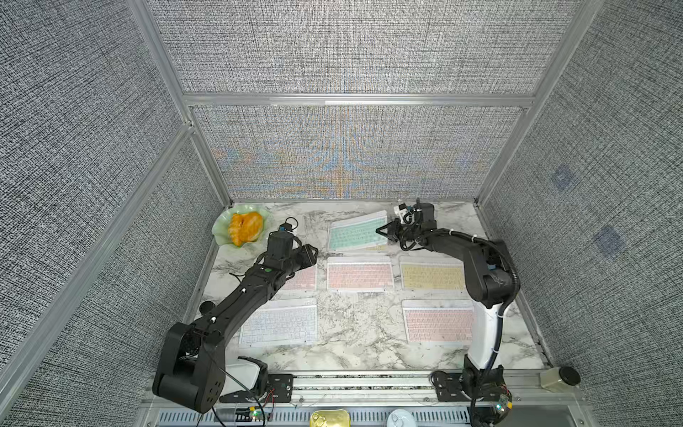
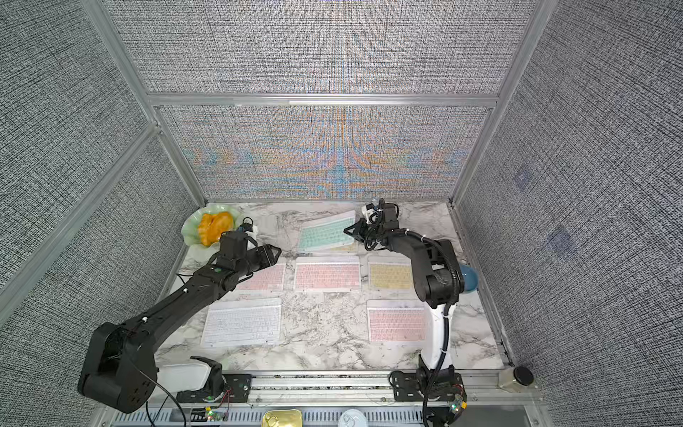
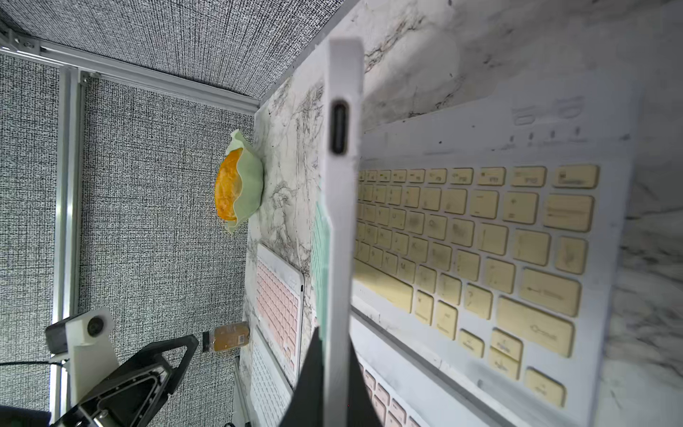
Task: Stack the numeric keypads
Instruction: Place the numeric keypad at the numeric keypad.
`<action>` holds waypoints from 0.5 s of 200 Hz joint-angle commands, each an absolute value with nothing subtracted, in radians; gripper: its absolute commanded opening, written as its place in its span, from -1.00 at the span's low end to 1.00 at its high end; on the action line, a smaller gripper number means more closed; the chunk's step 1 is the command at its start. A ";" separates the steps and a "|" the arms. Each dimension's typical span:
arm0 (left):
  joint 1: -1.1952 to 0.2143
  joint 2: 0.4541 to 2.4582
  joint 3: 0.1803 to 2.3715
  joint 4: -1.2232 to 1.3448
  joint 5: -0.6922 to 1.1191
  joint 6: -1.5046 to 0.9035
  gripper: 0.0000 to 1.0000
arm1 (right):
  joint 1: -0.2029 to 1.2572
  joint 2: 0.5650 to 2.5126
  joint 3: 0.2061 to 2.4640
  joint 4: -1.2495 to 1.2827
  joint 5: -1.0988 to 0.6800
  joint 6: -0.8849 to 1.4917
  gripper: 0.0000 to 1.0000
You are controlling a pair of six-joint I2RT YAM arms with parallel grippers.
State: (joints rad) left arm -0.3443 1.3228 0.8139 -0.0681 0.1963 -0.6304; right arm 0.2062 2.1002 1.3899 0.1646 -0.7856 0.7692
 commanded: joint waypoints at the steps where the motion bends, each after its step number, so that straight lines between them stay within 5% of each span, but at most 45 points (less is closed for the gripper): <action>1: -0.342 1.334 0.831 -0.106 0.219 -0.620 0.02 | 0.195 2.119 1.427 0.125 -0.820 0.748 -0.94; 100: -0.342 1.367 0.843 -0.107 0.230 -0.617 0.02 | 0.181 2.193 1.536 0.008 -0.853 0.693 -0.80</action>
